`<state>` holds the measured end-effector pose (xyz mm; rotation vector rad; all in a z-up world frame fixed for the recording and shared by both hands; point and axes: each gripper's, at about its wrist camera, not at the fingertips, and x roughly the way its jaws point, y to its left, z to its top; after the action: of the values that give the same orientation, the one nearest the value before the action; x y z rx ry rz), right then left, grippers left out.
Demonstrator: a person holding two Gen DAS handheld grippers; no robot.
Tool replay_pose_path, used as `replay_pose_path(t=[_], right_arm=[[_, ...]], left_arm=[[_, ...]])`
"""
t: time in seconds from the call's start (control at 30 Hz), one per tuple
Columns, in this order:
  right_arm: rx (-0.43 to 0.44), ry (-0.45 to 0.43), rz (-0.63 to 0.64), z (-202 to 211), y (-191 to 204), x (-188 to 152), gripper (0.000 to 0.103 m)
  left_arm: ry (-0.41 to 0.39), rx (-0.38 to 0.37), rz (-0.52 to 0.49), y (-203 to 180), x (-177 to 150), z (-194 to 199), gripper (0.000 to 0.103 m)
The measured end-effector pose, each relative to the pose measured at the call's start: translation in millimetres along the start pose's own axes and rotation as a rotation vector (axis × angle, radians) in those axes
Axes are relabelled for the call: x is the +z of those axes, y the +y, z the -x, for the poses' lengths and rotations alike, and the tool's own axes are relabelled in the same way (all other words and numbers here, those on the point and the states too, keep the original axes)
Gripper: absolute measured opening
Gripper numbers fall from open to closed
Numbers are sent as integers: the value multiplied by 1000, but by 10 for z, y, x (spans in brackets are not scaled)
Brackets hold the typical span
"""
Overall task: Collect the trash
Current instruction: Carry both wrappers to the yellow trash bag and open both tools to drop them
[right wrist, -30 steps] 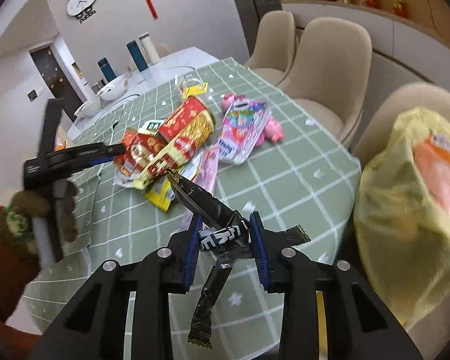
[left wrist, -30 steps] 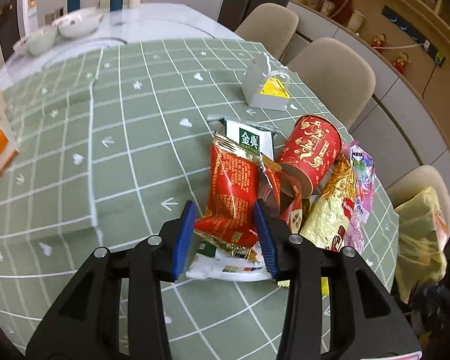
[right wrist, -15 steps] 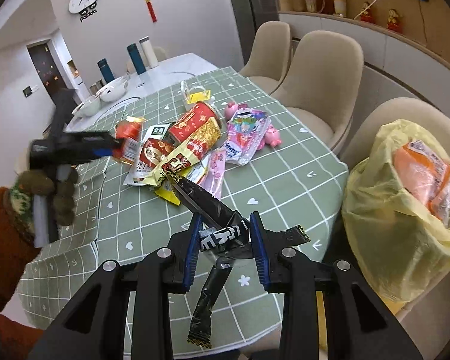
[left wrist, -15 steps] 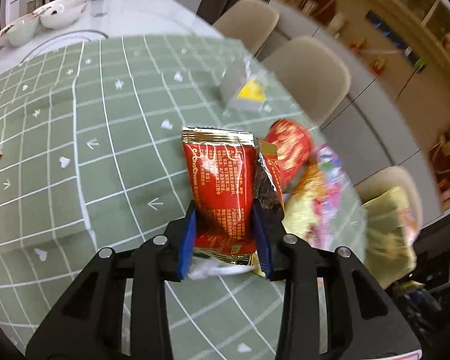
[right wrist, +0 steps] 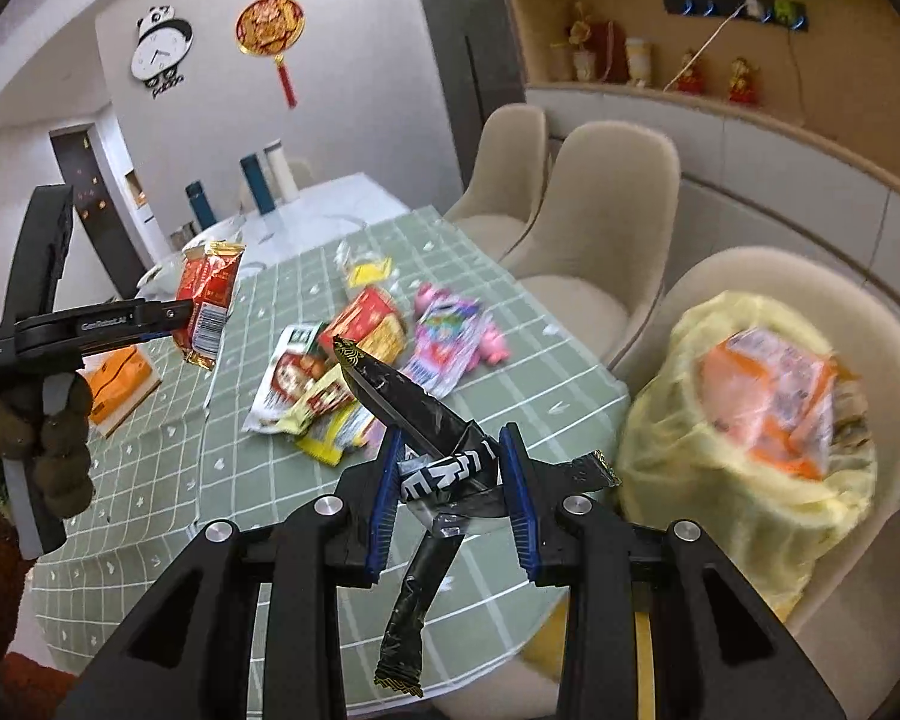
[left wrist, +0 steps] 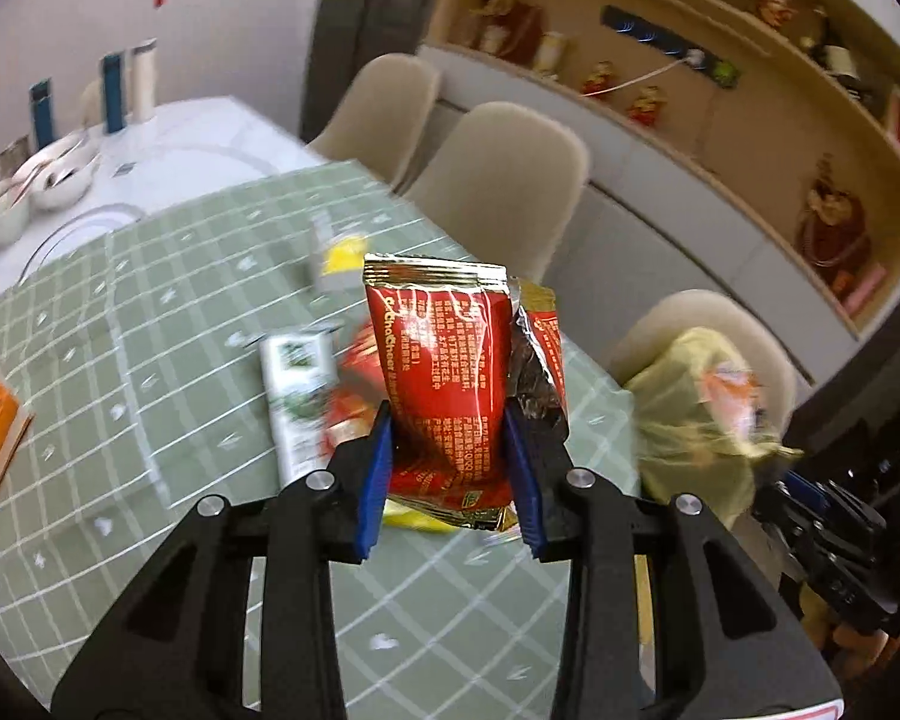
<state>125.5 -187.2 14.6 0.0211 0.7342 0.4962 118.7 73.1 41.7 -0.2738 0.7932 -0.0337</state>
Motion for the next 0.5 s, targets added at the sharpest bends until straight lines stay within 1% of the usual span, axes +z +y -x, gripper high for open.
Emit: replay_pose_path(t=[0.1, 0.2, 0.23, 0.33, 0.43, 0.5], right_arm=[[-44, -33, 3, 128, -183, 102, 31], [-85, -62, -9, 243, -415, 213, 31], [-104, -72, -15, 292, -514, 252, 31], [-183, -100, -35, 463, -841, 364, 31], [-263, -111, -62, 579, -1177, 412, 31], [-290, -119, -95, 650, -1403, 431, 31]], left_arm=[[-22, -53, -31, -278, 139, -11, 34], [-22, -123, -58, -610, 302, -123, 34], [-16, -155, -78, -761, 366, -195, 34], [12, -218, -125, -1121, 478, -411, 34], [59, -281, -182, -1538, 492, -692, 34], [77, -312, -225, -1775, 455, -827, 34]])
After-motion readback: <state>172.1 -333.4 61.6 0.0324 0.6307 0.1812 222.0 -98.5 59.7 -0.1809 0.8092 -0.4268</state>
